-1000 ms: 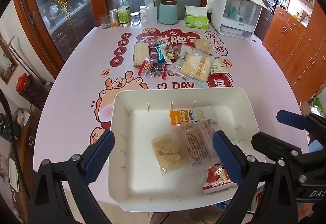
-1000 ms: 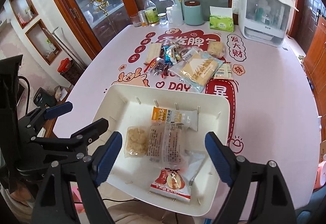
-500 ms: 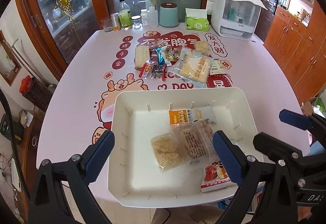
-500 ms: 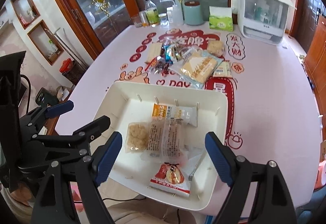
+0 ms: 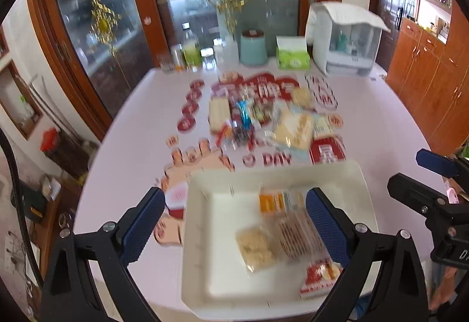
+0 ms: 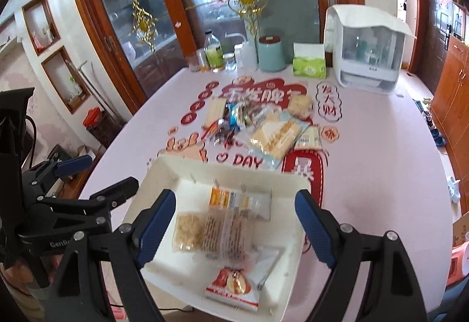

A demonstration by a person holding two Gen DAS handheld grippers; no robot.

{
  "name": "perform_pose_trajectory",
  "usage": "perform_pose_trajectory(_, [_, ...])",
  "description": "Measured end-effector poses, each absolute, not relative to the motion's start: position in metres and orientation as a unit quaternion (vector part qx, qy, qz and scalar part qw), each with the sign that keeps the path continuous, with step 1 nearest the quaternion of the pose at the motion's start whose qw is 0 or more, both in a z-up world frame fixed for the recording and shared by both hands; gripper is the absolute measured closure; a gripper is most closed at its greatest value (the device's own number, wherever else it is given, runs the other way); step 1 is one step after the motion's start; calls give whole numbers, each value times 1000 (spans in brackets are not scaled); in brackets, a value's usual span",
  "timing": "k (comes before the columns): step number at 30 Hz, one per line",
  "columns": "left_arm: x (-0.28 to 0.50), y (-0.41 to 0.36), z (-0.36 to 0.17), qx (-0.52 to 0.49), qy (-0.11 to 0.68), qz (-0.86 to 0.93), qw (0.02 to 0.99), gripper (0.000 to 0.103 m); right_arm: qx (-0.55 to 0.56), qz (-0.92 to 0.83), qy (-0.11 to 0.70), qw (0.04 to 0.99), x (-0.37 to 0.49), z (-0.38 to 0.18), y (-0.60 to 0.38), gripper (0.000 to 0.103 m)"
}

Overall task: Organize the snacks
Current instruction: 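Withdraw both tools from the tray toward the snack pile, then grasp the red-edged snack pack with left tool while right tool grasps the bread bag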

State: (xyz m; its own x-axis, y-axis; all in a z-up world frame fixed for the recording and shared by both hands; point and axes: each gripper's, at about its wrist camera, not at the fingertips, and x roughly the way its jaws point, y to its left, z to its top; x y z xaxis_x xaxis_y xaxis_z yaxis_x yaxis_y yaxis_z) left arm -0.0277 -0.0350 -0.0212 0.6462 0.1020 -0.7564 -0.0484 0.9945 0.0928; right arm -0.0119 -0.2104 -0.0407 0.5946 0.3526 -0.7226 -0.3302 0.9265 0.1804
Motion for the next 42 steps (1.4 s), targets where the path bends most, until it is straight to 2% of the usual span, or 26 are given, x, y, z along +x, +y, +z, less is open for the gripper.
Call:
perform_pose_trajectory(6, [-8,-35,7,60,393,34,917,6,14,192,417,888,13,-26,-216,19])
perform_pose_trajectory(10, [18,-30,20,67,404,20,912,6,-13,175,394,902,30,-6,-212,19])
perform_pose_trajectory(18, [73,-25,42,123,376,8,918,6,-34,165,356,919,67,30,-202,19])
perform_pose_trajectory(24, [134,-6,40,130,381,10,915,6,-20,150,382,911,119,27,-195,19])
perform_pose_trajectory(30, [208,19,-11,101,444,-3,890,5,33,127,462,877,188,-23,-192,19])
perform_pose_trajectory(42, [285,35,-190,13,613,-43,788,5,108,65,604,787,272,-179,-185,19])
